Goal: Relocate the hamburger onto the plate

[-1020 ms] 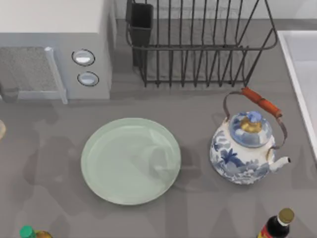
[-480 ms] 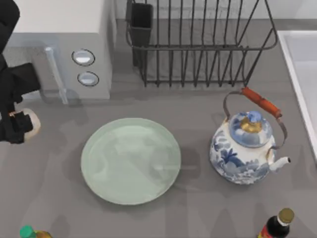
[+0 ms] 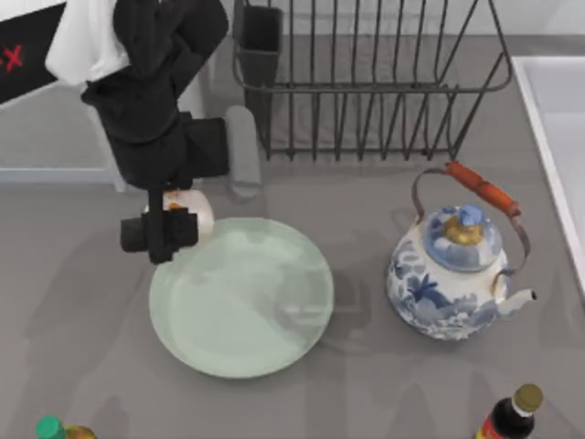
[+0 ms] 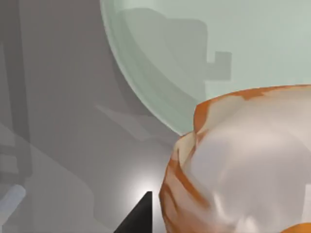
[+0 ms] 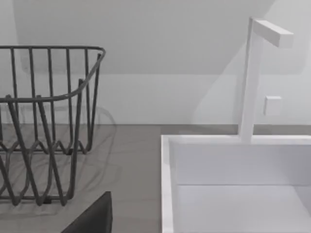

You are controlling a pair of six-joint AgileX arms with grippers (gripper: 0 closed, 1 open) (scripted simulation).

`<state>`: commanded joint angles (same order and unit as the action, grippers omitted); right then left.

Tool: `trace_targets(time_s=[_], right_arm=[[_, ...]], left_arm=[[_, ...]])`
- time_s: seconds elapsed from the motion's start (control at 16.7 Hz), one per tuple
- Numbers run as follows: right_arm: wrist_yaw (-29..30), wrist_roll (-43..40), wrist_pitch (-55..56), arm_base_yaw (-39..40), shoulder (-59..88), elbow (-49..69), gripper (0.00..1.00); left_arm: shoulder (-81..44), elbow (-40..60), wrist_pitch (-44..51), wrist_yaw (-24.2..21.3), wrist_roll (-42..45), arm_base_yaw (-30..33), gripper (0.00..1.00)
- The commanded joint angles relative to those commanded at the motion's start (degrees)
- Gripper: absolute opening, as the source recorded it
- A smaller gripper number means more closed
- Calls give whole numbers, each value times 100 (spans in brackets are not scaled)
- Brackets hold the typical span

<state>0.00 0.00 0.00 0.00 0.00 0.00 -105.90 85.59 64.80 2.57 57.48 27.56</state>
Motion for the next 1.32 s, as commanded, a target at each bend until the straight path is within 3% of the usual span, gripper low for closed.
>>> trace_targets(time_s=[0.3,0.66,1.32], right_arm=[[0,0,0,0,0,0,100],[0,0,0,0,0,0,100],[0,0,0,0,0,0,100]], left_arm=[[-738,323,79,-178,36,709,0],[-776,301,72,-187,48,716,0],[-1070,-309,-835,-196,38,749,0]])
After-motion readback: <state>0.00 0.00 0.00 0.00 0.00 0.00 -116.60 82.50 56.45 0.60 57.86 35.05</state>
